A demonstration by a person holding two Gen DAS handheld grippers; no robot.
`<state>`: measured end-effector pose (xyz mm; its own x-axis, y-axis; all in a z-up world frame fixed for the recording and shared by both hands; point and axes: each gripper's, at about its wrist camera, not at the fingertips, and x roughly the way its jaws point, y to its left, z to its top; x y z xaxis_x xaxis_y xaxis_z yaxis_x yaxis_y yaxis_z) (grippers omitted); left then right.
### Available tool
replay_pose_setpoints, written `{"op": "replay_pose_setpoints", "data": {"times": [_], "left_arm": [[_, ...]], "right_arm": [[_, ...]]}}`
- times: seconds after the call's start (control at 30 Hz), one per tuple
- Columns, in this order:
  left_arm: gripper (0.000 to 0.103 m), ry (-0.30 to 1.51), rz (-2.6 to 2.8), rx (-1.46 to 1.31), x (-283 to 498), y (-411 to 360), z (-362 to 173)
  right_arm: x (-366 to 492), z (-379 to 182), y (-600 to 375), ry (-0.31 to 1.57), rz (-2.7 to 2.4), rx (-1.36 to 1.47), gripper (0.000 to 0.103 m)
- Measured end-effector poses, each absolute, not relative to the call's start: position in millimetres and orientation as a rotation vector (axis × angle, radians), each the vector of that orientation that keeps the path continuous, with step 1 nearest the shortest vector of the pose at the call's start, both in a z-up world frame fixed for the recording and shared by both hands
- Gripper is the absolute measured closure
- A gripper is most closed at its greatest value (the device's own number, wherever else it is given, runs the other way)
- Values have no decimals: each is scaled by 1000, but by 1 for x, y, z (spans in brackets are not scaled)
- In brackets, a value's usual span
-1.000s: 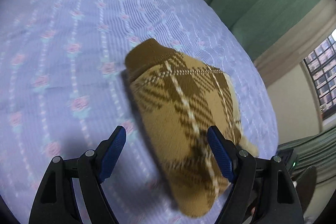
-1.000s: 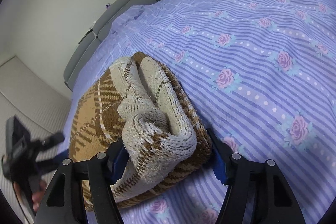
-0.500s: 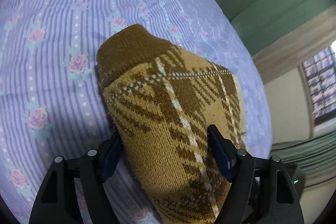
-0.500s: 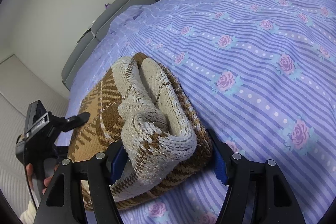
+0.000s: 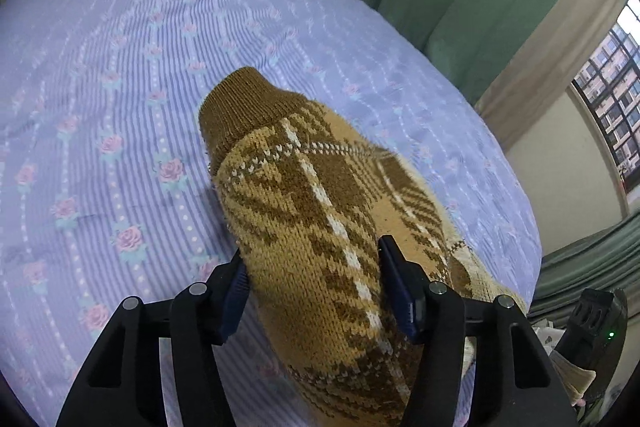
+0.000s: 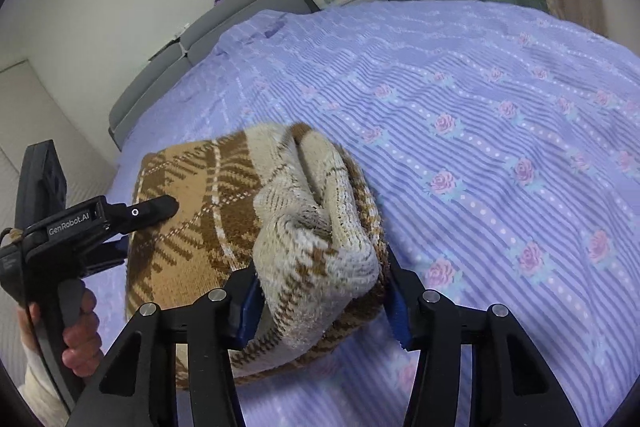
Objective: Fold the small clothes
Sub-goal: 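Grasp the bundle with the right gripper while the left gripper grasps it too, then lift and carry the bundle with both grippers to the bed corner, release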
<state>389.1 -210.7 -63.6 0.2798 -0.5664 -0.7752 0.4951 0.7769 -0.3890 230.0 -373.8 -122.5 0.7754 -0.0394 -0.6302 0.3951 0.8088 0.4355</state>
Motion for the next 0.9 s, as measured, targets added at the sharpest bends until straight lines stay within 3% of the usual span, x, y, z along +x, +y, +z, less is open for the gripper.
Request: {"op": "replay_pose_setpoints", "data": {"times": [0.9], "left_arm": [[45,803,-563,-157,269,13,40]], "right_arm": [[162,-18,-179,504,20,271,52]]}}
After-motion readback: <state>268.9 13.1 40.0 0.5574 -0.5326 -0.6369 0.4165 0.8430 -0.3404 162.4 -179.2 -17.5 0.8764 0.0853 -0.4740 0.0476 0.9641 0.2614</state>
